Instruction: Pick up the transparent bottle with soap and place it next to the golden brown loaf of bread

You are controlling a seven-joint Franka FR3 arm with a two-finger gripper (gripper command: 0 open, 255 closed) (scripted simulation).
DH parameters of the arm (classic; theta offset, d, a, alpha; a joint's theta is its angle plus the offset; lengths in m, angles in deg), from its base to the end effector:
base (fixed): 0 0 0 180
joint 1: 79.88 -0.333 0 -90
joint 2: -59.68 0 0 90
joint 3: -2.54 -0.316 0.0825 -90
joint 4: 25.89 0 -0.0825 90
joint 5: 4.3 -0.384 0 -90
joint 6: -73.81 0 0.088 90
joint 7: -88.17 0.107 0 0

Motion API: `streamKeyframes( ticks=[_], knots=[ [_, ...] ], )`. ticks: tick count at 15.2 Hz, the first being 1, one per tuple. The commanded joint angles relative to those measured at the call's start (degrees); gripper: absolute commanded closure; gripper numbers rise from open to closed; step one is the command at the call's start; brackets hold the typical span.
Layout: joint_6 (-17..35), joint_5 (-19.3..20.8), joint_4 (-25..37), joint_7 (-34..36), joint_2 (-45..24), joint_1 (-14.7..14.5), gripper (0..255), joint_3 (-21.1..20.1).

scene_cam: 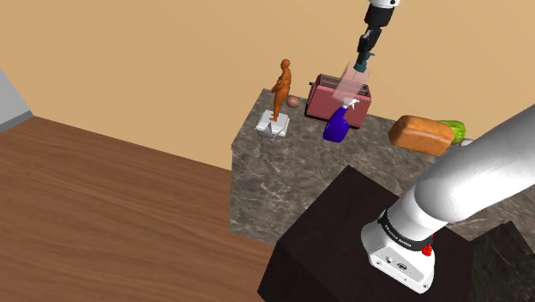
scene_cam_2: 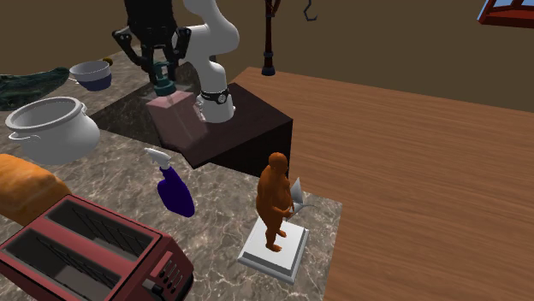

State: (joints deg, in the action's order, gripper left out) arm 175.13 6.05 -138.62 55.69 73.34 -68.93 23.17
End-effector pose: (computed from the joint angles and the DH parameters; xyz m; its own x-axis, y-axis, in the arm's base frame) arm 0.4047 -0.2850 0.5690 0.9980 0.0558 -0.0303 0.0584 -0.9940 0.0927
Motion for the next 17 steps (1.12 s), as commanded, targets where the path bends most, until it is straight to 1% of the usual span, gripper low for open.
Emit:
streamKeyframes(
  ticks=[1, 9, 17],
  knots=[
    [0.54, 0.76, -1.48, -2.21, 1.36, 1.08, 255, 1.41],
    [1.11, 3.64, -3.74, -11.99, 4.94, 5.38, 255, 7.94],
    [1.84, 5.01, -1.97, -23.19, 4.57, 9.01, 255, 15.86]
  ],
)
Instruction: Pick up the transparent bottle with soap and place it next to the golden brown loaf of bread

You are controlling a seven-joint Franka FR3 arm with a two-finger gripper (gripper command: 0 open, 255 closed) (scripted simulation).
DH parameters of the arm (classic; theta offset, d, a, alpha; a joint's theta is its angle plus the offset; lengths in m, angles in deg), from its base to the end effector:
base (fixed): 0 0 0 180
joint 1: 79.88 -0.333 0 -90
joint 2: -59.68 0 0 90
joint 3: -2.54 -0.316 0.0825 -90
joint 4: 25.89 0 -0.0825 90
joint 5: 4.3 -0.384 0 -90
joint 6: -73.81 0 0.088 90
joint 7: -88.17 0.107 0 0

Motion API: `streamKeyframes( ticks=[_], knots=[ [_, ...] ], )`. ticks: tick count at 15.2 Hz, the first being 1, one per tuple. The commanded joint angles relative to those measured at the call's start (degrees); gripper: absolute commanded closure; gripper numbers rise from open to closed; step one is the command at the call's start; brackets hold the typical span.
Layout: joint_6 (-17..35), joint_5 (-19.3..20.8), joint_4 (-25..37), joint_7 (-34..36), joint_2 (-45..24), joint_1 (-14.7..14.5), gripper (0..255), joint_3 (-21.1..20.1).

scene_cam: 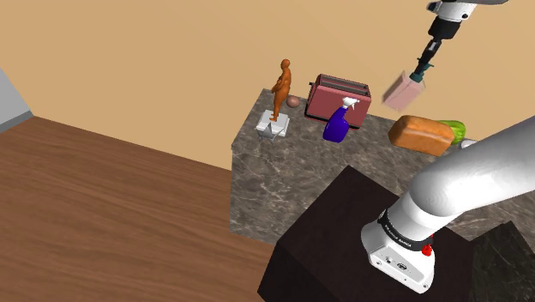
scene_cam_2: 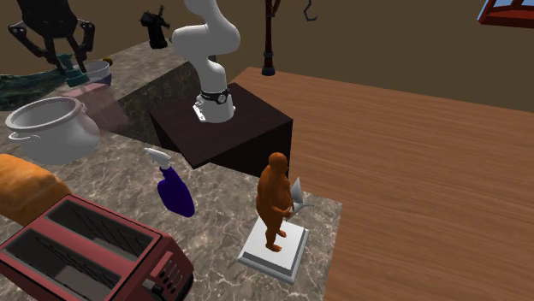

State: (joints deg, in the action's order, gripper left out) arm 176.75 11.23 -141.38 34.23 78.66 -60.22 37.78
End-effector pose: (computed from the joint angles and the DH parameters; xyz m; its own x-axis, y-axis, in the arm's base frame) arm 0.2320 -0.4264 0.5679 0.9980 0.0559 -0.0297 0.0584 -0.9940 0.0923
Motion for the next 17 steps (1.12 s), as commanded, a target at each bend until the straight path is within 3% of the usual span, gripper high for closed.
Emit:
streamKeyframes(
  ticks=[1, 3, 17],
  knots=[
    [0.34, -0.18, 1.30, -3.25, -1.12, 0.66, 255, 2.38],
    [0.62, -0.47, 2.66, -6.80, -2.23, 1.38, 255, 5.02],
    [11.42, 0.04, -7.18, -6.19, -3.30, 1.79, 255, 6.80]
  ],
)
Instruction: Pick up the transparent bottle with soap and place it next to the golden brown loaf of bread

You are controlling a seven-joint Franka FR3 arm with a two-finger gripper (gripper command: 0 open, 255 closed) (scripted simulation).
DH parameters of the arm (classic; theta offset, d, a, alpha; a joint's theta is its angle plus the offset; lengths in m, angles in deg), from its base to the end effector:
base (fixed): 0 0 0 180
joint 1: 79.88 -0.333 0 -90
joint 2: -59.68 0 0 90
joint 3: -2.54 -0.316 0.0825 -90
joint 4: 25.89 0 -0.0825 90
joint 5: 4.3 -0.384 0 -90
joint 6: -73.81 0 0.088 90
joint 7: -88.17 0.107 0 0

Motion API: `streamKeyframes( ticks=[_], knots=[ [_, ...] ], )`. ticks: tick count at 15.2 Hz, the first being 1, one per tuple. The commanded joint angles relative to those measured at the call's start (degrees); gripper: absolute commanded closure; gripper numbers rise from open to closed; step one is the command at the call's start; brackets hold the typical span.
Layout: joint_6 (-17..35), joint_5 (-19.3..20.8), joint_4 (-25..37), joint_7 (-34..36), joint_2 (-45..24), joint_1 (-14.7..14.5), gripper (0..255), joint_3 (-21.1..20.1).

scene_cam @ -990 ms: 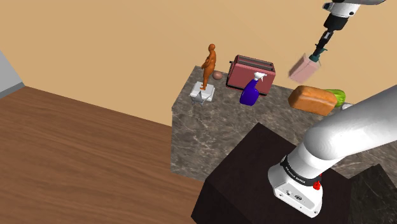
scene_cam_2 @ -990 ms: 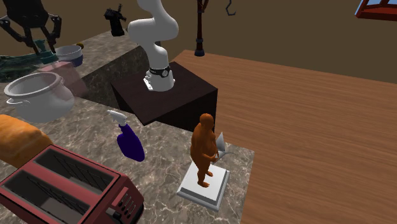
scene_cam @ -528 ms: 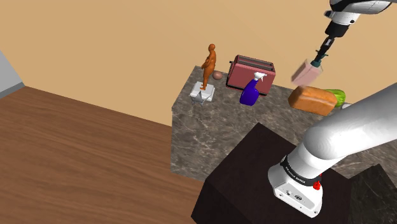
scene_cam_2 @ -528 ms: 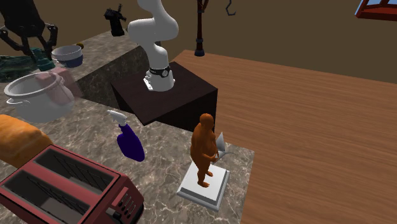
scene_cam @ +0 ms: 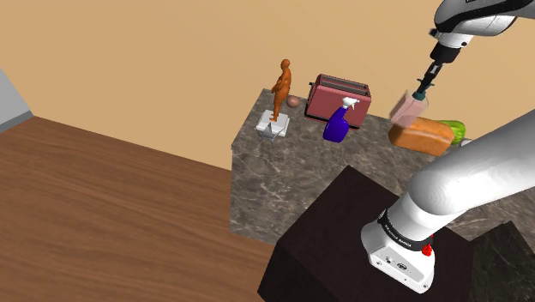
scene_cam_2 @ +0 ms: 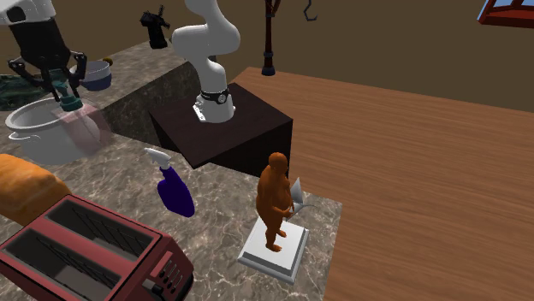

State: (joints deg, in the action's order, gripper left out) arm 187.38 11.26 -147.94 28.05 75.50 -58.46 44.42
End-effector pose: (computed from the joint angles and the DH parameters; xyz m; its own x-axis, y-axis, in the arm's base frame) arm 0.1905 -0.4642 0.4992 0.9979 0.0573 -0.0304 0.0598 -0.9939 0.0923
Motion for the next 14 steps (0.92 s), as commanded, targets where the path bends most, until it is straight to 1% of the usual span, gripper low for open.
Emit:
streamKeyframes(
  ticks=[1, 14],
  knots=[
    [1.59, -0.01, -1.24, -0.01, -0.34, 0.03, 255, 0.33],
    [12.21, -1.41, -8.23, -0.92, -4.52, -0.27, 255, 2.85]
  ],
)
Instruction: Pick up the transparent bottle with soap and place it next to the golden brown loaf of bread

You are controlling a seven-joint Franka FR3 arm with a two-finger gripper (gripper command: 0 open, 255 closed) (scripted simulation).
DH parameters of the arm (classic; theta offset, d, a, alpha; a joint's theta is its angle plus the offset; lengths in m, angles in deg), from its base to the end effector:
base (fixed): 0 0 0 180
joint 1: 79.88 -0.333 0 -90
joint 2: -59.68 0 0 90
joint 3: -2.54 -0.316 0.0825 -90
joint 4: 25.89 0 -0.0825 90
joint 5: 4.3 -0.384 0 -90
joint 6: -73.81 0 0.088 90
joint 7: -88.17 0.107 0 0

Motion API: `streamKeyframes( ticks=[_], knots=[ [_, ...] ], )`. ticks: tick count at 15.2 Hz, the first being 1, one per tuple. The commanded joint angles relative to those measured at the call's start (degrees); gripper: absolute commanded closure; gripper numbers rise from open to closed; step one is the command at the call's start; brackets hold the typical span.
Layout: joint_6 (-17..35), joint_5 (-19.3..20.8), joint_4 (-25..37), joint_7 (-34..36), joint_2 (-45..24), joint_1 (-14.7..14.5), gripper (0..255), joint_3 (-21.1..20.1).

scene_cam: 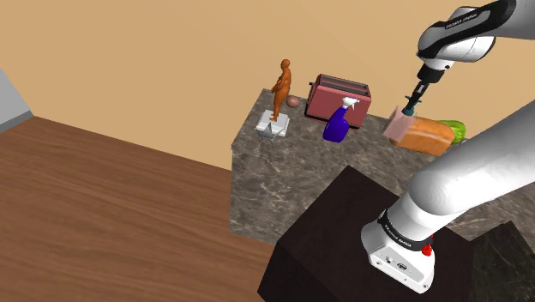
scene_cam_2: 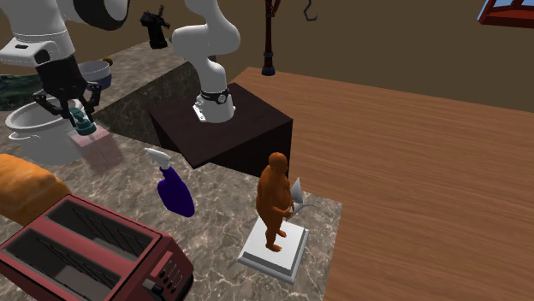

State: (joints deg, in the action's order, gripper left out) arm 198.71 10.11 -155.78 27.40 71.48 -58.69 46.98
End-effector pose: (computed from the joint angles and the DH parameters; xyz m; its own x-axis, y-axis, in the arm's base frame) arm 0.1908 -0.4634 0.4253 0.9979 0.0571 -0.0304 0.0597 -0.9940 0.0921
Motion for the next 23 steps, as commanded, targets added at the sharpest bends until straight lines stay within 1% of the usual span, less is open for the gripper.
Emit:
streamKeyframes(
  ticks=[1, 11, 19, 23],
  knots=[
    [1.71, -0.48, -0.85, -0.42, -0.95, -0.09, 255, 0.51],
    [10.30, -4.22, -4.82, -2.98, -6.63, -0.82, 255, 2.54],
    [17.14, -10.10, -7.11, -6.99, -12.76, -1.20, 255, 3.30],
    [17.57, -10.58, -7.23, -7.31, -13.19, -1.14, 255, 3.23]
  ],
)
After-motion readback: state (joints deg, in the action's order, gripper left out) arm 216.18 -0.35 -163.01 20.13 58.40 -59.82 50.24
